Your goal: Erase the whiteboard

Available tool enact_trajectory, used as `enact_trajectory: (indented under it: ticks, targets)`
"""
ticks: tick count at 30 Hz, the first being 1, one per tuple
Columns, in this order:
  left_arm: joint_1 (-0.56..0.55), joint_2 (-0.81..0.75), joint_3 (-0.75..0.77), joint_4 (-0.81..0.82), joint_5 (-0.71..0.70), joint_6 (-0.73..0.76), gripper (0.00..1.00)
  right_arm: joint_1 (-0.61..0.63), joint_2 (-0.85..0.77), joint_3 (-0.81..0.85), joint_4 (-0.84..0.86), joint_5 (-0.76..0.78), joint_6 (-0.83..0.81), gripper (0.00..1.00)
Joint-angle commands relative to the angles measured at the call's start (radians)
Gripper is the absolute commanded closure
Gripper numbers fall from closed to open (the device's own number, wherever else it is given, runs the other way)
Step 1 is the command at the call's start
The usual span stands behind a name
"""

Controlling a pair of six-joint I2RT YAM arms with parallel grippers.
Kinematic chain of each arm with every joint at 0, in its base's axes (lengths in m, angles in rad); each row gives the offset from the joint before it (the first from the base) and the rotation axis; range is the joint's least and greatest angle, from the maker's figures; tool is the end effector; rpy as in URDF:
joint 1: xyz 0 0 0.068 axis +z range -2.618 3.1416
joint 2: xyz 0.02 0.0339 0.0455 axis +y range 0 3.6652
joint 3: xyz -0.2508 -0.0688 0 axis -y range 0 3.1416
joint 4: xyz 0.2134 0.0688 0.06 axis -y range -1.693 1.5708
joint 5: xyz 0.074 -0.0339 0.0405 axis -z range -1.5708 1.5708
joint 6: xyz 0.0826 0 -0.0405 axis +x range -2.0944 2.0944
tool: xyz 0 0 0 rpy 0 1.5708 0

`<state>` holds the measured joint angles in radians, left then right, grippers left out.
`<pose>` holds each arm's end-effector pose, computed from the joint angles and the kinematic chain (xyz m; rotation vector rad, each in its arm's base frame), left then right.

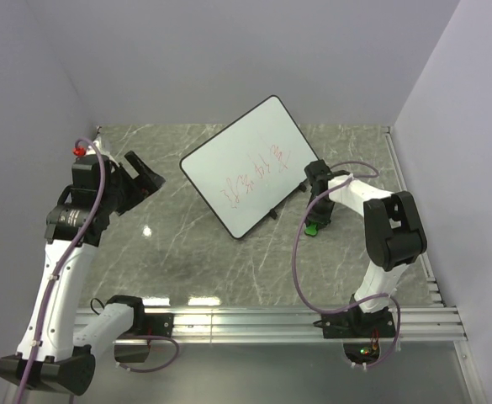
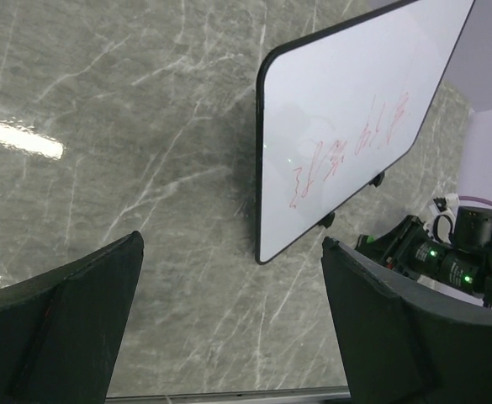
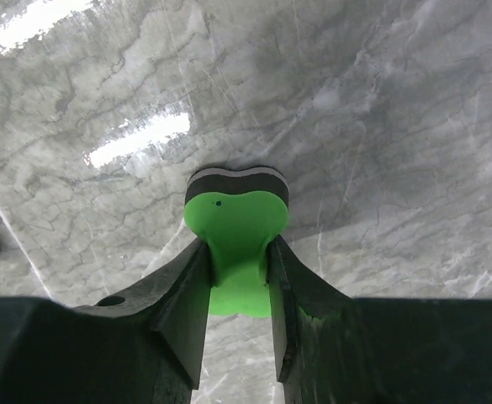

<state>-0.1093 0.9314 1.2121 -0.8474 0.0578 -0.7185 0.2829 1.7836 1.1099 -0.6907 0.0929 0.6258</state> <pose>0.1891 -0.0256 0.3475 -0.6225 2.0958 -0.5405 0.2990 0.0790 0.1195 0.5113 2.8705 0.0107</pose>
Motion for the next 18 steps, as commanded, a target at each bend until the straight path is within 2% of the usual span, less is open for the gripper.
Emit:
enact_trajectory:
  ticks: [1,2,5,7,10,14,18]
  targets:
    - [-0.004,-0.006,-0.002,0.03,-0.05,0.034,0.07,0.006,-0.05,0.057,-0.035,0.007,-0.015,0.97]
    - [-0.004,-0.005,0.001,0.039,-0.055,0.045,0.07,0.004,-0.058,0.086,-0.064,-0.001,-0.015,1.0]
    - [-0.004,0.038,0.03,0.065,-0.052,0.114,0.11,-0.011,-0.069,0.243,-0.113,-0.057,-0.014,1.0]
    - [-0.007,0.117,0.07,0.016,-0.094,0.143,0.11,-0.014,-0.055,0.396,-0.141,-0.113,-0.009,1.0]
    - [-0.009,0.196,0.119,0.022,-0.087,0.157,0.09,-0.017,-0.009,0.586,-0.159,-0.206,0.002,1.0]
    - [-0.007,0.268,0.109,0.122,-0.02,0.136,0.09,-0.014,0.117,0.845,-0.234,-0.292,0.029,1.0]
    - [-0.007,0.348,0.09,0.237,0.06,0.108,0.1,-0.014,0.319,1.177,-0.308,-0.352,0.06,1.0]
